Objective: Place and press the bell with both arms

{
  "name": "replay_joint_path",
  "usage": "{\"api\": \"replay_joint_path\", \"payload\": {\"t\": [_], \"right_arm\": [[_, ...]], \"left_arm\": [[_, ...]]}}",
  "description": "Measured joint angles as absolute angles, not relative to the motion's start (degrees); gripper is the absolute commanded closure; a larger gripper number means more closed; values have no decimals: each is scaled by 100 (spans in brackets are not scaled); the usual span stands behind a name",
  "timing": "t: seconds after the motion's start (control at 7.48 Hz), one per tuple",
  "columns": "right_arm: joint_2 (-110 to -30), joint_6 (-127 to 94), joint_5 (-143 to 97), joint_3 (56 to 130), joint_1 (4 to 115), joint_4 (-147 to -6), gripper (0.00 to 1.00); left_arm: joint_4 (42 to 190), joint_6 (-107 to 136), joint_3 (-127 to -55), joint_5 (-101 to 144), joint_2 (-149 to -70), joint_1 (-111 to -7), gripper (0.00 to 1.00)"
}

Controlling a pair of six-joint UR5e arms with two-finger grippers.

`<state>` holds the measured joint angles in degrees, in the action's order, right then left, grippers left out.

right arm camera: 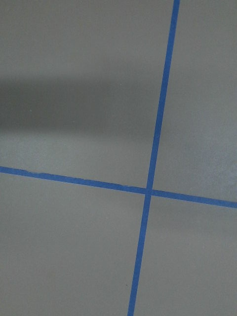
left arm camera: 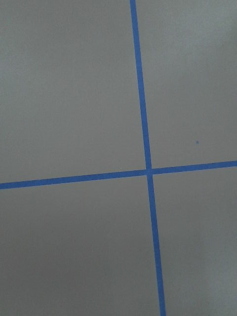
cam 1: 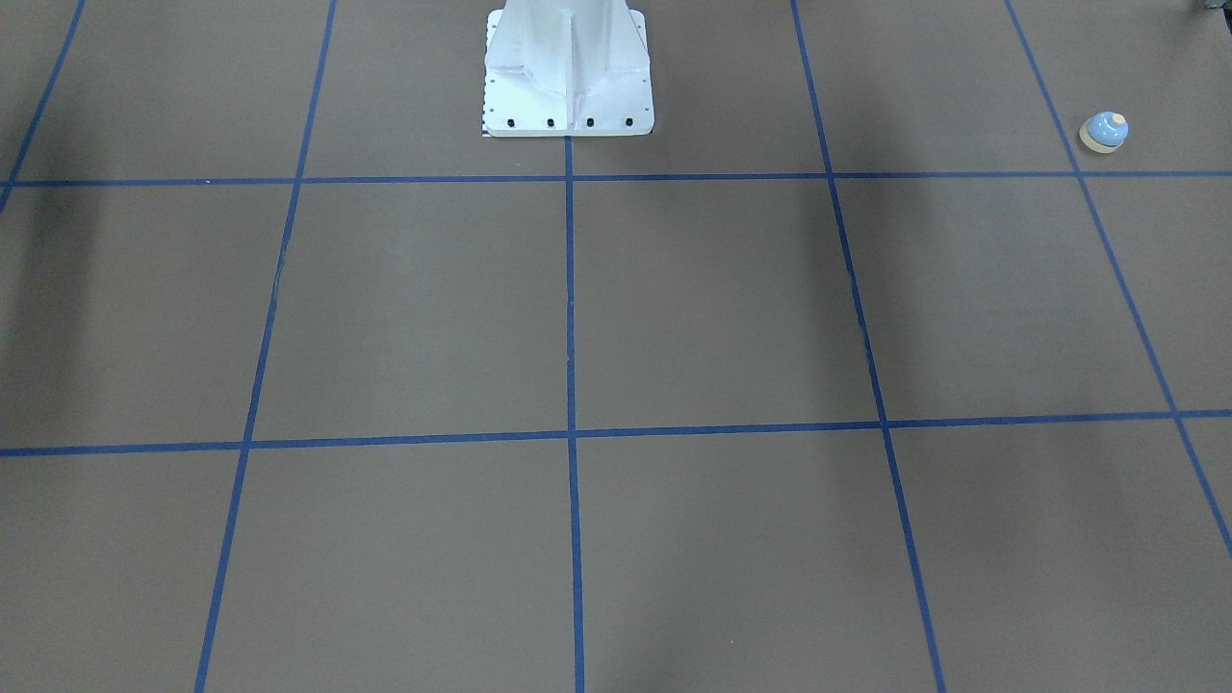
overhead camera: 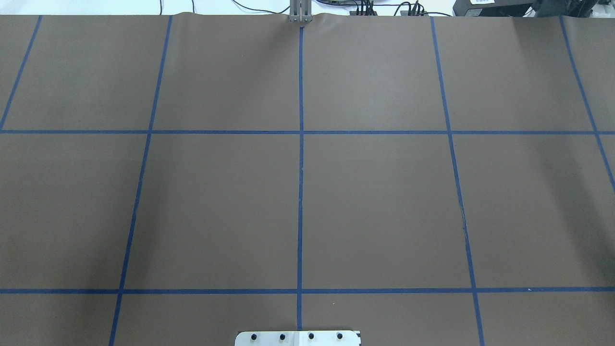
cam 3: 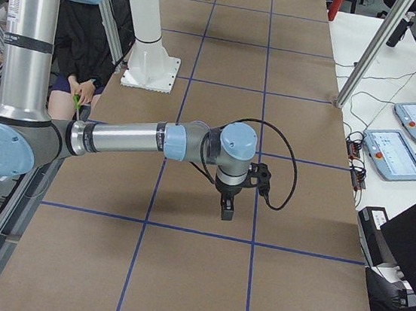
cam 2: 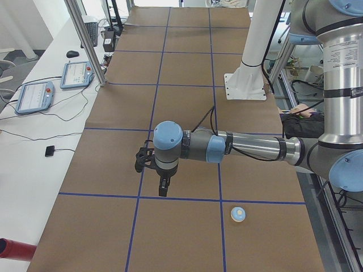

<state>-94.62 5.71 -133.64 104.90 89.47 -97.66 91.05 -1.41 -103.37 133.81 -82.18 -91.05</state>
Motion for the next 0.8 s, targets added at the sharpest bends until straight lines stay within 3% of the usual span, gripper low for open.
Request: {"api": "replay_joint_path", "payload": {"t": [0.8], "right_arm": [[-9414,558,-13360,10494,8947,-9765,0]], "left_arm": [[9530,-146,-10288,13338,-8183,-9072,0]]}}
